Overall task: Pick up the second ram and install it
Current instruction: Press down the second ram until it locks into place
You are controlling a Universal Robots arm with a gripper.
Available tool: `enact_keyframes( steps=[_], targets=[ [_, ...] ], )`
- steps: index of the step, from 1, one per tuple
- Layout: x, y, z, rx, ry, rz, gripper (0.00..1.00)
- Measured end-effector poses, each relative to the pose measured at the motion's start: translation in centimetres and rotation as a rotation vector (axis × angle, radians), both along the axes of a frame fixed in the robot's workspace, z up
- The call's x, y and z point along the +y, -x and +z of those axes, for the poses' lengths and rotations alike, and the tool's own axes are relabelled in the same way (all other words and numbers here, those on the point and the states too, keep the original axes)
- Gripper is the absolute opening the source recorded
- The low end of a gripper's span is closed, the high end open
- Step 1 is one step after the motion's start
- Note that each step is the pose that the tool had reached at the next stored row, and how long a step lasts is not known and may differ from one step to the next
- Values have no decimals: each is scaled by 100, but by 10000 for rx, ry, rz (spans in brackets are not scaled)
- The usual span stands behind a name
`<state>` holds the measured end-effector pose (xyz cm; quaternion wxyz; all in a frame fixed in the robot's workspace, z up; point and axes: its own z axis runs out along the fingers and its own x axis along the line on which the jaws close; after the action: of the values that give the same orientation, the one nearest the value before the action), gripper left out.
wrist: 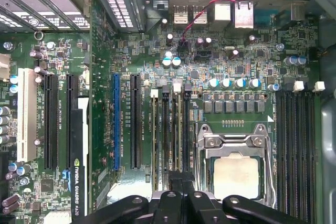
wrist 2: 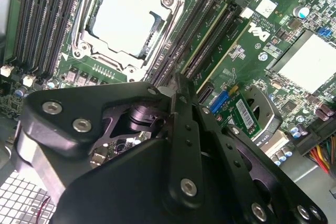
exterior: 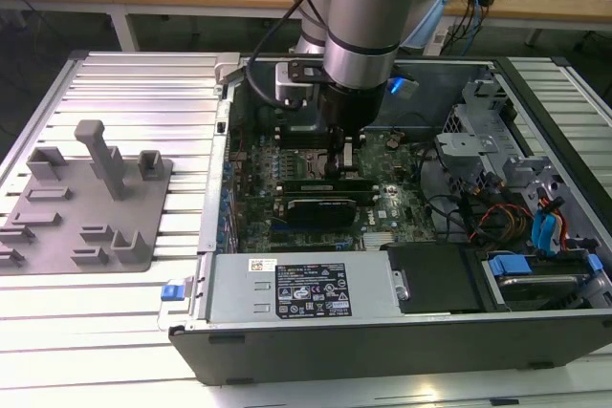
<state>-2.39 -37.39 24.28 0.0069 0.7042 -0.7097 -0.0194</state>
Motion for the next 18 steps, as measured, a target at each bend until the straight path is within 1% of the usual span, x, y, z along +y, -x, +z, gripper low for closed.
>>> enact_keyframes(
  steps=[6, 8, 11, 15, 16, 18],
  targets=[
    [0, -9, 0, 0, 0, 4, 8],
    [0, -45, 0, -1, 0, 0, 8],
    [0, -150, 0, 0, 0, 0, 8],
    [0, -222, 0, 0, -1, 0, 8],
    [1, -264, -1, 0, -1, 0, 8],
    [0, -313, -1, -1, 0, 1, 8]
  ],
)
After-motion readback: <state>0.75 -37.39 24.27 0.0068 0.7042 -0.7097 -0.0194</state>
